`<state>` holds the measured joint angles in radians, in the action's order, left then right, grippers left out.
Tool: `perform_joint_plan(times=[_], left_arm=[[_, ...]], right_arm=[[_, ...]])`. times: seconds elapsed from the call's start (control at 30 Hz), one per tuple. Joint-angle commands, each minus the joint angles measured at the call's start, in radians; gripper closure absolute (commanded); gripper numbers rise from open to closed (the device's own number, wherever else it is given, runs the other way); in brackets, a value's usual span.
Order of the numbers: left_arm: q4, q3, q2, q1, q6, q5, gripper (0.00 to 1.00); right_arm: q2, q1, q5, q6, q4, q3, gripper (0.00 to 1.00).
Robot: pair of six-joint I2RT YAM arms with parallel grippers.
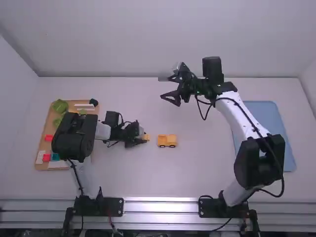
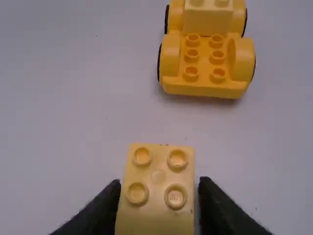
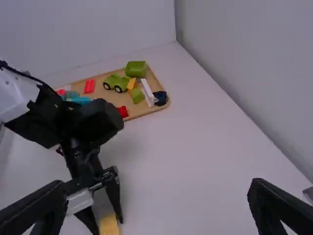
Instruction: Assemble lego blocks to make yellow taxi
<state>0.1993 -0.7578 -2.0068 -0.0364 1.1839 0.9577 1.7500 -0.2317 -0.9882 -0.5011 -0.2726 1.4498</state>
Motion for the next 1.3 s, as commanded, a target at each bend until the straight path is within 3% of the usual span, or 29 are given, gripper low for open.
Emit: perform_joint_plan(times=[0.0,0.17,0.23,0.37,0.57,0.7,0.87,1.1,1.23,1.27], left_arm=[[0.002,0.026,-0.019,-0.003,0.018,-0.005,0.62],[0.003,0.026,-0.019,-0.003,0.018,0.006,0.65],[0.017,0.026,-0.018,-0.003,0.017,0.031,0.77],[0.023,0.026,-0.007,-0.003,0.014,0.052,0.85],[0.014,0.026,0.080,-0.003,-0.131,-0.025,0.89],[-0.030,0.026,0.156,-0.005,-0.139,-0.023,0.90],[-0.124,0.026,0.281,-0.005,-0.140,-0.027,0.90],[-0.192,0.026,0.386,-0.019,-0.140,0.011,0.91],[-0.184,0.026,0.389,-0.057,-0.141,0.018,0.91],[-0.177,0.026,0.388,-0.079,-0.140,0.009,0.90]], right_arm=[[-0.009,0.001,-0.006,0.003,0.000,0.009,0.01],[-0.009,0.006,0.002,0.003,0.006,0.009,0.01],[-0.009,0.016,0.000,0.003,0.031,0.009,0.01],[-0.009,0.015,0.008,-0.004,0.009,0.009,0.01],[-0.009,0.022,0.085,-0.372,-0.286,-0.008,0.01],[-0.009,0.025,0.071,-0.525,-0.325,-0.084,0.01],[-0.009,0.054,0.046,-0.591,-0.259,-0.216,0.01],[-0.009,0.116,-0.138,-0.827,-0.179,-0.407,0.01],[-0.009,0.135,-0.220,-0.786,0.021,-0.554,0.01],[-0.009,0.131,-0.215,-0.699,0.137,-0.609,0.01]])
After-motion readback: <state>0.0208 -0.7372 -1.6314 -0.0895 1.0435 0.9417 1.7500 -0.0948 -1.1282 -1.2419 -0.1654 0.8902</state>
